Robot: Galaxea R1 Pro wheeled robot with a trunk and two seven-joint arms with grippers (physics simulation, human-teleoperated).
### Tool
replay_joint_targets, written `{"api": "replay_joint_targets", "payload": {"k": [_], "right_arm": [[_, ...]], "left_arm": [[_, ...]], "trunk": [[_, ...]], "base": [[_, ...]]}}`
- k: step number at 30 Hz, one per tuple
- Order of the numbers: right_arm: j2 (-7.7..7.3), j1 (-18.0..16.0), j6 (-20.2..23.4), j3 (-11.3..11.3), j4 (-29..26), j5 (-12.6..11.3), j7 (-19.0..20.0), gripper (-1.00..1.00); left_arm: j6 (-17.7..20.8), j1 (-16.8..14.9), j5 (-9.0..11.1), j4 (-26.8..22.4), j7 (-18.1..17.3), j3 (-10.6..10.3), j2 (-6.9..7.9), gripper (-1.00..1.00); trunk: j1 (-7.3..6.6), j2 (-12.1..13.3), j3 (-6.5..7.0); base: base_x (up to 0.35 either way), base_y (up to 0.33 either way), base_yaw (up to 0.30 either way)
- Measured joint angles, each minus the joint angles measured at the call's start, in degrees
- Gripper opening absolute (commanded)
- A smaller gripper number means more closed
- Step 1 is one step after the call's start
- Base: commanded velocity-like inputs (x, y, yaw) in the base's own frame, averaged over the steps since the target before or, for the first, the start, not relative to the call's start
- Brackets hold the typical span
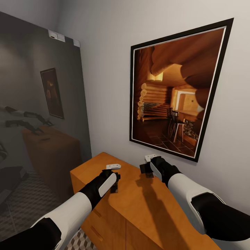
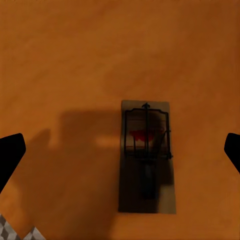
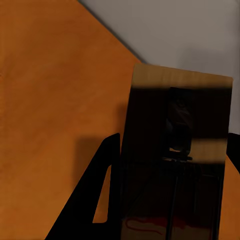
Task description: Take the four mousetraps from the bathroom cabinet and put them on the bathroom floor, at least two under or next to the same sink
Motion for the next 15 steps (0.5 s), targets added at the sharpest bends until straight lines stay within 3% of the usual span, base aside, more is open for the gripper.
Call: {"api": "replay_joint_targets", "payload": {"k": [15], "right_arm": [[0.00, 0.0, -1.7, 0.0, 0.2, -0.2, 0.0, -1.00]], "left_arm": [[0.0, 0.0, 0.0, 0.0, 0.0, 0.0, 0.00, 1.00]], "trunk": [[0.00, 0.0, 0.00]], "base": [[0.000, 0.000, 0.000]]}}
